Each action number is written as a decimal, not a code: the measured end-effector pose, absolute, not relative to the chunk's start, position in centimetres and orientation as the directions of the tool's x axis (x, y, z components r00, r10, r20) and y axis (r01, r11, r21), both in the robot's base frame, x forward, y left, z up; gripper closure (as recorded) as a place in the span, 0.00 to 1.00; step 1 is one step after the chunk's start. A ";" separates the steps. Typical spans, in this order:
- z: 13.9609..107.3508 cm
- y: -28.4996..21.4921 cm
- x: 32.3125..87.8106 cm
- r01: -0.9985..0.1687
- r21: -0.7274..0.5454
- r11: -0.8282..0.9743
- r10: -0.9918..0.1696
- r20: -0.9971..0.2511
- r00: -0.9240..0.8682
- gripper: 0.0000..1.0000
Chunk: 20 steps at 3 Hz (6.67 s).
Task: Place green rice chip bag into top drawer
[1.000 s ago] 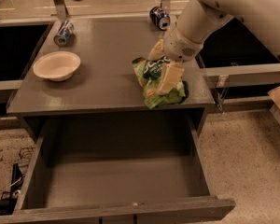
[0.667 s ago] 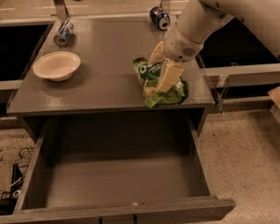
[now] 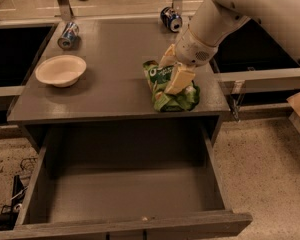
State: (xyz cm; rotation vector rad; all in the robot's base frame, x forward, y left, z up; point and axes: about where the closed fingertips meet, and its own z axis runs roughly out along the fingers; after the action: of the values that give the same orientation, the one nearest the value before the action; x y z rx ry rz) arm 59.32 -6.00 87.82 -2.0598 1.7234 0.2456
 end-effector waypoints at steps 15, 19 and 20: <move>86.6 -3.4 42.9 -0.959 -0.283 -0.023 -0.831 -0.528 0.175 1.00; 82.4 -3.1 42.6 -0.978 -0.195 -0.070 -0.851 -0.500 0.160 1.00; 81.5 -2.7 42.5 -0.978 -0.196 -0.067 -0.838 -0.521 0.161 1.00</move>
Offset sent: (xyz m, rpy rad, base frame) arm -0.0082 -0.0022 0.0744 -0.0834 -0.0190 -0.0606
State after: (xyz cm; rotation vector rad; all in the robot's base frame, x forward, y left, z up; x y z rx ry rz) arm 42.51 -2.66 81.53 -1.9465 1.7174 0.3700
